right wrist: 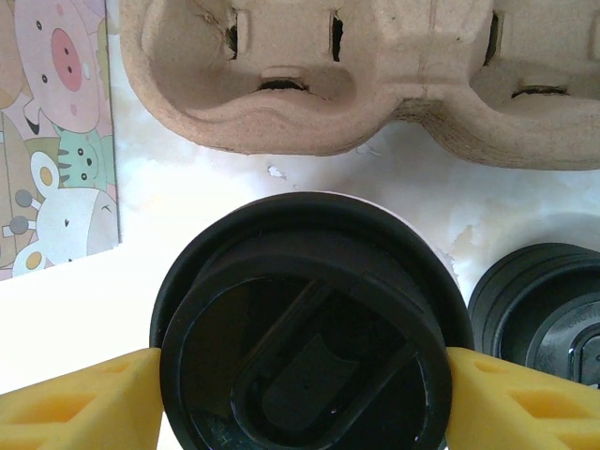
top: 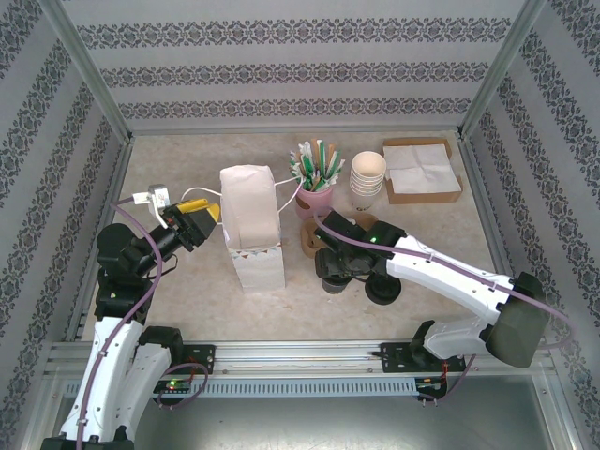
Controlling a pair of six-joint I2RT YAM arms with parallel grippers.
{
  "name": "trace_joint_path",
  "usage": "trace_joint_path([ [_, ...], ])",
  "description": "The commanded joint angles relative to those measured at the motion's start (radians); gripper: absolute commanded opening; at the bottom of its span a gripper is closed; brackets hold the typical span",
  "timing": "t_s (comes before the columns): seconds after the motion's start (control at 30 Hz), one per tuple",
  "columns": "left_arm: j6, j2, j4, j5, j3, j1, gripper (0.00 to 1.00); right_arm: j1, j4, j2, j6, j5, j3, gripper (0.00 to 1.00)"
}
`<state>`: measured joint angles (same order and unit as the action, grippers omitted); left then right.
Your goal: Pack the takeout coffee
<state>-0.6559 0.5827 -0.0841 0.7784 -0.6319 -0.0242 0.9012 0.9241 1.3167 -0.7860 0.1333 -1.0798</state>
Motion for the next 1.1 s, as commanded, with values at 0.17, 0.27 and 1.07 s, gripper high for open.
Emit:
trace_joint_path([
  [0.17,-0.005,-0.001,-0.056,0.014,0.010,0.001,0.63,0.011,0.020,0.019,-0.013,0.007,0.013,0.72],
  [0.27,-0.005,0.000,-0.055,0.015,0.009,0.001,0.63,0.011,0.027,0.022,-0.013,0.009,0.014,0.72],
  [1.07,-0.005,0.003,-0.055,0.014,0.010,0.001,0.63,0.012,0.055,-0.010,-0.015,0.036,-0.010,0.72],
])
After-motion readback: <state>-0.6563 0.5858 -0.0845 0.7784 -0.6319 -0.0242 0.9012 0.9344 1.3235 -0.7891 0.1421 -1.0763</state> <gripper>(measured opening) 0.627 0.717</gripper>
